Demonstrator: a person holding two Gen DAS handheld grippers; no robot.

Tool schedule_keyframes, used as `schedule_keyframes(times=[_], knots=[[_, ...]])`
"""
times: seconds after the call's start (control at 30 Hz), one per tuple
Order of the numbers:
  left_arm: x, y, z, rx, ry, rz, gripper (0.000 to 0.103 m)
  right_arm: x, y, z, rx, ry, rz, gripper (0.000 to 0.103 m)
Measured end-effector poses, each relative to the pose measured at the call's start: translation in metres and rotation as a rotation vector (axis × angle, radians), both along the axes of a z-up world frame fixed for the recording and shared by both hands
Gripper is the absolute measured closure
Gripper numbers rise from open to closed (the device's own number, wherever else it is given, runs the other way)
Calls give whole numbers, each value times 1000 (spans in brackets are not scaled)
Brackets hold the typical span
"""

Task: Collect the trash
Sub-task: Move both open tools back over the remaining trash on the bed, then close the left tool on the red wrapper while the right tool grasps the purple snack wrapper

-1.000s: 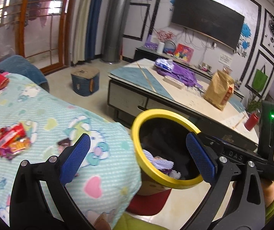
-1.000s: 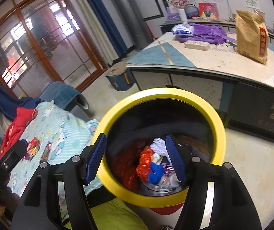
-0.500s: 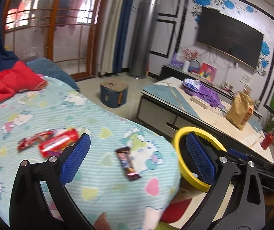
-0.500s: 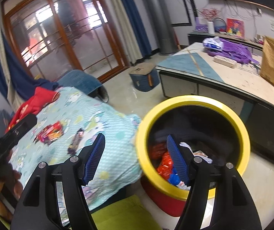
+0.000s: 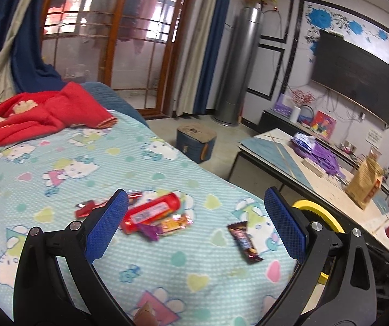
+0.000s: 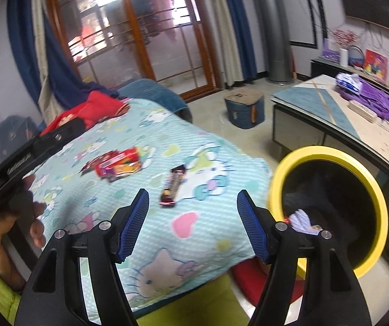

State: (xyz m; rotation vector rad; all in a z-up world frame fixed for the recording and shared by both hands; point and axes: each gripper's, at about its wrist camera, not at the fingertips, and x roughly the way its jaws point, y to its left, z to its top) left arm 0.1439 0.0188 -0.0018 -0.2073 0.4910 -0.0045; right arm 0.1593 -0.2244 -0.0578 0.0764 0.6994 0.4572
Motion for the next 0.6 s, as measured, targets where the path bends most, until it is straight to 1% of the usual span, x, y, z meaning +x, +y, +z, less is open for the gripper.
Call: schedule_keyframes(times=[0.23,0.4,0.53,0.6], knots=[[1,31,-4,-24,10,58,11,-1,38,1,-21,-17,79,38],[1,61,-12,-57,39,125,11,3,70,0,-49,-32,136,38],[0,87,-25,-114,73,181,11,10,98,-5,-71,-26,177,38],[-2,98,-30,-127,83,205,11,14,112,-7,-85,-28,201,38]])
